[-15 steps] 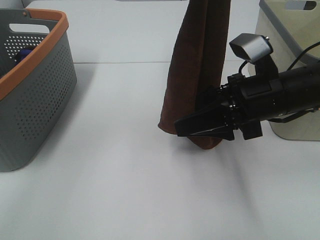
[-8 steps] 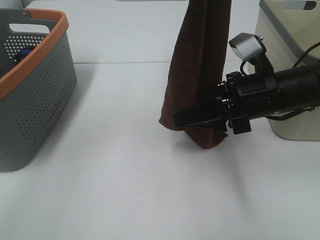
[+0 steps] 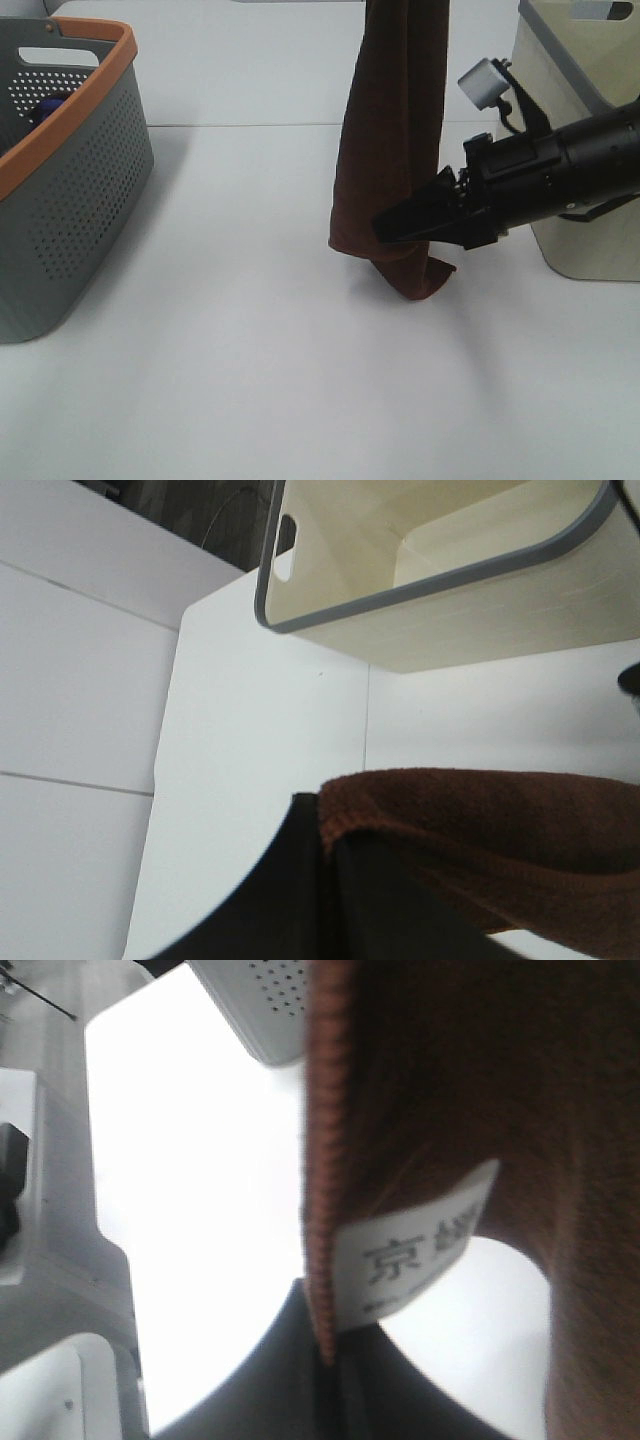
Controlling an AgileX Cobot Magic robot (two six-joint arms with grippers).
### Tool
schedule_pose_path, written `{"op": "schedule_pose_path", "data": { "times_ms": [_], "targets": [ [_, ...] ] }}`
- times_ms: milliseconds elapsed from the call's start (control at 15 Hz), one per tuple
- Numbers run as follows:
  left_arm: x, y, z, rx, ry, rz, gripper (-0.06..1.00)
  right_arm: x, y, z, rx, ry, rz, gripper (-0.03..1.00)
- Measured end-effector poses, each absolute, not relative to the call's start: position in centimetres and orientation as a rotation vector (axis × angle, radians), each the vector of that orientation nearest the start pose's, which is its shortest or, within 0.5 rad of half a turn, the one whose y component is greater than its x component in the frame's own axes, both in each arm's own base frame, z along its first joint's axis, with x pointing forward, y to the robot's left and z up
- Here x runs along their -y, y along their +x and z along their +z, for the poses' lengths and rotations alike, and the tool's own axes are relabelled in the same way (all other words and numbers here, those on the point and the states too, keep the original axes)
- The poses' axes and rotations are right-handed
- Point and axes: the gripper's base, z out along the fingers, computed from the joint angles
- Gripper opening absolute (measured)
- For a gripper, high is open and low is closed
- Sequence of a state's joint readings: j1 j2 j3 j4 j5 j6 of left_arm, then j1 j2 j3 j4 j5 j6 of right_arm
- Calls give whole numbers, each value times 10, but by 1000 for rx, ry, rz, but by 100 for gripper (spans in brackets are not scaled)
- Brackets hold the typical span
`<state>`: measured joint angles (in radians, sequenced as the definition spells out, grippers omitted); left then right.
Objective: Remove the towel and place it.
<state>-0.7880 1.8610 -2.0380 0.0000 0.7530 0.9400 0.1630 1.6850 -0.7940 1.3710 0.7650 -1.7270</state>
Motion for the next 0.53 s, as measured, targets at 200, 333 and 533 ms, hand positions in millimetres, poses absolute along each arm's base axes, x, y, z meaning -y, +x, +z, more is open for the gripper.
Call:
{"op": "schedule_pose_path", "data": {
  "times_ms": [200,333,533],
  "targets": [
    [299,313,425,-1459,1477,170,0,-100,280,231,-2127,-1065,593,2],
    [294,317,425,-1544,1391,202,0,-93,279,261,-2099,-1128,449,2],
    [283,318,421,-1716,1303,242,0,-82,289,296,-2084,-1188,202,2]
  ]
}}
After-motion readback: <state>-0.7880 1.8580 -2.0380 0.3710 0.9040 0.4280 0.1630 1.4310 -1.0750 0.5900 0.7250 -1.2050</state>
